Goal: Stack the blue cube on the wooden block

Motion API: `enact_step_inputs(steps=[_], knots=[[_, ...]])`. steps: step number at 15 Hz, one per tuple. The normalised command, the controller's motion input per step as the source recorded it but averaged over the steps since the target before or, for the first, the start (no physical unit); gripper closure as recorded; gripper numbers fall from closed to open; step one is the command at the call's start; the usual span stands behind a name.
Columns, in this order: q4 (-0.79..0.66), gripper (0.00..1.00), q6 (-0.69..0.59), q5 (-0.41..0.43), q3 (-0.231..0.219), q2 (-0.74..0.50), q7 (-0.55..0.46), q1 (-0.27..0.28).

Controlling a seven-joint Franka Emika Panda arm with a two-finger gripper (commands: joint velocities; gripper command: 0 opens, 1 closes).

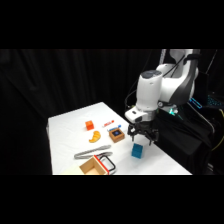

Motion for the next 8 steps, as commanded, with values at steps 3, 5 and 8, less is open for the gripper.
enact_step_inputs(steps=[3, 5, 8], knots=[[-0.02, 0.00, 0.31, -0.129, 0.036, 0.18, 0.05, -0.033], [0.00, 0.00, 0.30, -0.210, 0.006, 0.17, 0.12, -0.045], [0.01, 0.00, 0.27, -0.251, -0.020, 0.14, 0.17, -0.026]])
